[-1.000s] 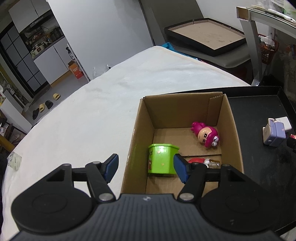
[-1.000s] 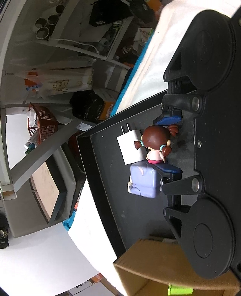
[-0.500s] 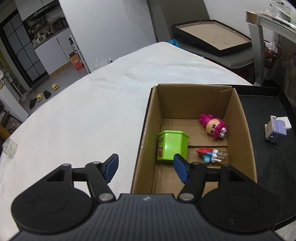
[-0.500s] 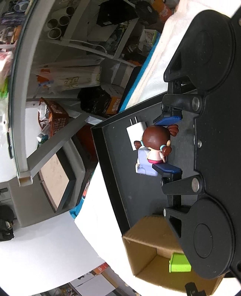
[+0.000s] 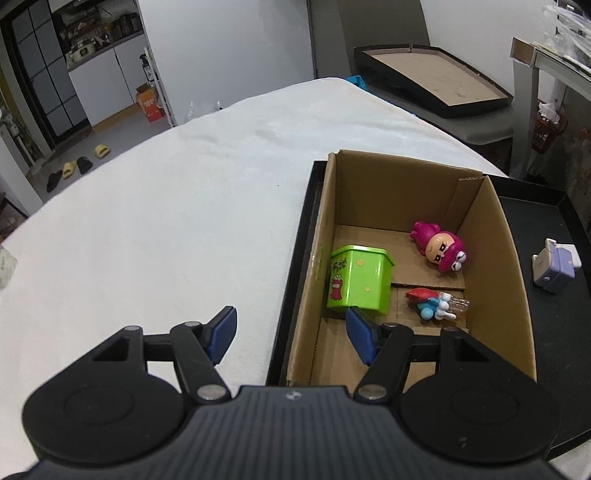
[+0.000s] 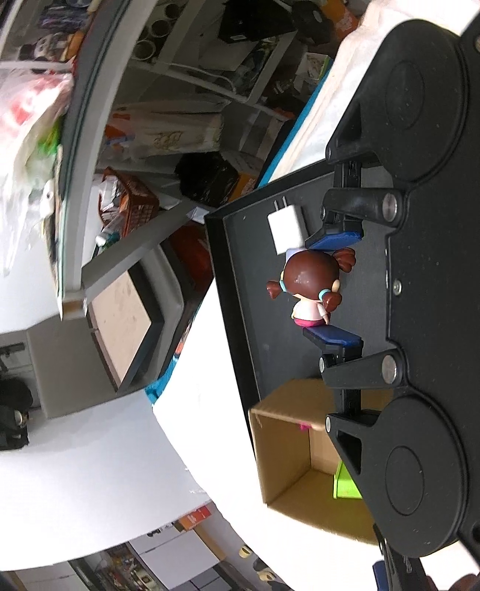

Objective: Organize rigid objects
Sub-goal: 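Carry the doll over the box and release it inside with the right gripper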

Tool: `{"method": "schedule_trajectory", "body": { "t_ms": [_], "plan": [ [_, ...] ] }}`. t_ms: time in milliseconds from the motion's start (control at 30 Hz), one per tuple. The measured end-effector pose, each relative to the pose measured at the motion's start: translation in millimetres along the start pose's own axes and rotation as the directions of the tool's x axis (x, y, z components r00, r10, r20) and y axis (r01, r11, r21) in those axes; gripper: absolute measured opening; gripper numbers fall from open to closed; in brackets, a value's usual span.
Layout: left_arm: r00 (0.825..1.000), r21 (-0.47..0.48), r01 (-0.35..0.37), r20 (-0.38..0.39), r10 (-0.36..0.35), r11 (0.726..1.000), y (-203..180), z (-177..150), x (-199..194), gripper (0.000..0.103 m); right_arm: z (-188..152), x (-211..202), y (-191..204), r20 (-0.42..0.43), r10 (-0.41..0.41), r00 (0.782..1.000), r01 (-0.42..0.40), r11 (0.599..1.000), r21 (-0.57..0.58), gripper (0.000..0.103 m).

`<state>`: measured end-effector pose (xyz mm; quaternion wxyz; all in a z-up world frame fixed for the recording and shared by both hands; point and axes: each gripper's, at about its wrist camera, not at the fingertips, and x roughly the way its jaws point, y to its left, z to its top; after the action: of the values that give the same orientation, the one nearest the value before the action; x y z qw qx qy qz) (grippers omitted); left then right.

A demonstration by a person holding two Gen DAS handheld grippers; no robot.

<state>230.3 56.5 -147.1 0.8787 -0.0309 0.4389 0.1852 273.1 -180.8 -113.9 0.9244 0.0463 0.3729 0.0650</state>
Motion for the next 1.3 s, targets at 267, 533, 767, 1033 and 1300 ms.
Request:
{"method": "schedule_trajectory", "body": {
  "t_ms": [267, 533, 767, 1033, 1300],
  "plan": [
    [0.997, -0.002, 0.069, 0.022, -0.069, 0.998, 3, -6, 2, 0.064, 5, -10, 37, 0.012, 0.028, 1.0, -0.027, 0.998, -0.051, 0.042],
    [0.993, -0.05, 0.115, 0.024, -0.114, 0.992, 14, -8, 8, 0.058, 5, -14, 76, 0.012, 0.078, 0.997, -0.077, 0.992, -0.1, 0.042],
    [0.986, -0.083, 0.165, 0.001, -0.165, 0.983, 20, -8, 13, 0.034, 2, -7, 109, -0.013, 0.112, 0.994, -0.112, 0.981, -0.16, 0.042],
    [0.976, -0.147, 0.21, -0.019, -0.215, 0.967, 32, -9, 21, 0.014, 0, 8, 140, -0.048, 0.132, 0.99, -0.139, 0.969, -0.203, 0.042],
    [0.968, -0.184, 0.239, -0.028, -0.249, 0.953, 40, -9, 27, 0.014, 2, 21, 161, -0.074, 0.183, 0.98, -0.194, 0.96, -0.202, 0.043]
  ]
}}
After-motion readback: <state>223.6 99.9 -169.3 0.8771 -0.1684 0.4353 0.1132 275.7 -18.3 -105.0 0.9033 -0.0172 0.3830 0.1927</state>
